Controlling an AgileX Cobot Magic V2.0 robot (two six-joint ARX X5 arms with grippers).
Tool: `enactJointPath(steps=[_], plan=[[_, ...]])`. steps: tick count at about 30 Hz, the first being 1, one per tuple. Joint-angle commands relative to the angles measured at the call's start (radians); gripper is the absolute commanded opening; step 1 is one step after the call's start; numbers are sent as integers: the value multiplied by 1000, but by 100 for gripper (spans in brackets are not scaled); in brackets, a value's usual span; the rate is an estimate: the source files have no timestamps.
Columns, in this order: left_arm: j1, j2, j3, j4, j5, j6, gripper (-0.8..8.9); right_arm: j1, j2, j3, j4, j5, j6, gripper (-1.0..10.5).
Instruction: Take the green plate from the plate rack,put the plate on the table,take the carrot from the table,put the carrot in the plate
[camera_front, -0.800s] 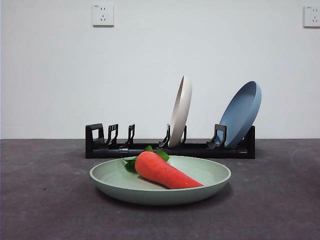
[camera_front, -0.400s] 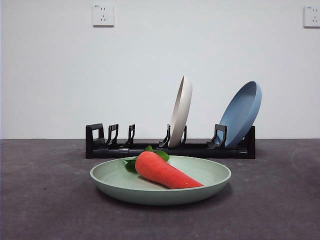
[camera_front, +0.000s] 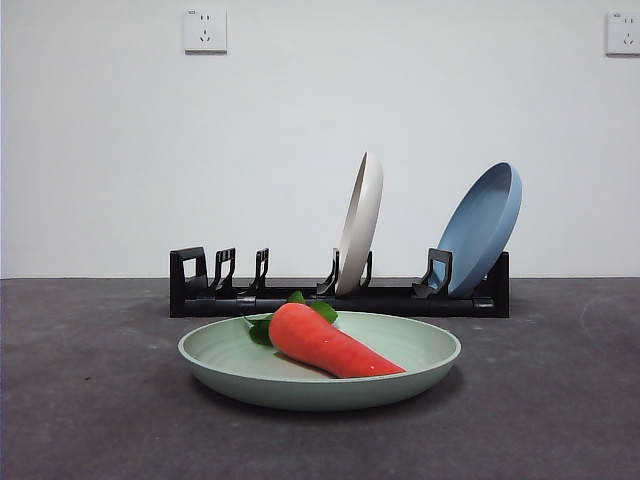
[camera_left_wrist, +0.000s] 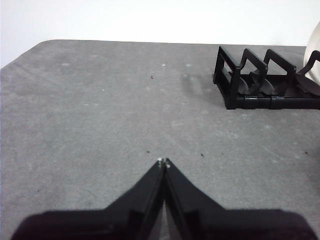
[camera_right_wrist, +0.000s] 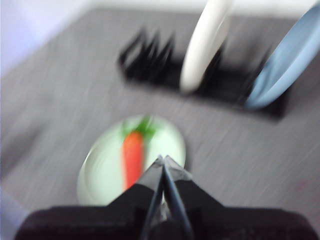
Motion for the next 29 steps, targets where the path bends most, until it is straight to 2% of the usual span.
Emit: enactJointPath(steps=[1, 6, 13, 20, 29], plan=[[3, -3, -12, 3, -3, -6, -1, -116, -71, -104, 119, -3, -16, 2], [3, -3, -12, 3, -3, -6, -1, -240, -220, -343, 347, -1, -16, 2], [3, -3, -12, 3, -3, -6, -1, -284, -409, -668, 603, 8, -12, 2], [3, -3, -12, 3, -3, -6, -1, -287, -509, -809, 626, 81, 19, 2], [3, -3, -12, 3, -3, -6, -1, -288, -560, -866, 586, 84, 36, 2]])
